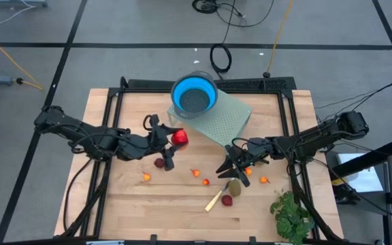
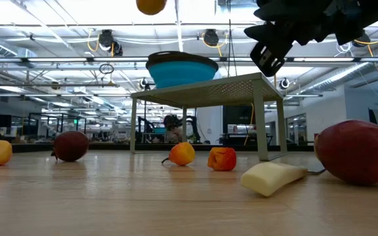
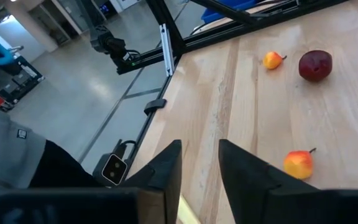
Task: Pick & Place Fruit
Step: Put the mango into the blue strainer bowl on the shelf
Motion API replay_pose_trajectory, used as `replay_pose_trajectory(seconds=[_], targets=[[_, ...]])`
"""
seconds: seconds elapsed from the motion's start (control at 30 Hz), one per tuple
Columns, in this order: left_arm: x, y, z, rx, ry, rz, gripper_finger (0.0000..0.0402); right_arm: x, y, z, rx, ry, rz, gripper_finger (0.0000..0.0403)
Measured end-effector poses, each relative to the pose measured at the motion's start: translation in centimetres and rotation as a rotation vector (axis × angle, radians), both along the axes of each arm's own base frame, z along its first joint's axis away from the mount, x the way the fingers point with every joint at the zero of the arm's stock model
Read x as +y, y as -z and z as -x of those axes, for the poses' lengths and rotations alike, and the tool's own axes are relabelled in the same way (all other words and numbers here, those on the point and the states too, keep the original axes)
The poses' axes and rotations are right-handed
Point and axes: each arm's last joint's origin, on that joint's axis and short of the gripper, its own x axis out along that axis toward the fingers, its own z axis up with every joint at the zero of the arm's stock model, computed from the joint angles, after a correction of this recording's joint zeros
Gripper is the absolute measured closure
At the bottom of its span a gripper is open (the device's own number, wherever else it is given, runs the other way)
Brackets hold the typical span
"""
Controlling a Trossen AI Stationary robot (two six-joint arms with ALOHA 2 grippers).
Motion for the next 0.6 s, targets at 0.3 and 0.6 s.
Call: replay_pose_trajectory(seconds=[0.3,0.6], targets=[[1.2,0.0,-0.2,0.024,-0.066,-0.08,0.0206,0.0,0.0,0.0,-0.018,-0.01,0.033,0.0337],[4.0,-0.4,-1.0,0.075,-0.055,-0.241,0.0205,0.0,0.0,0.0,-0.018,-0.01,0.034,0.0366]])
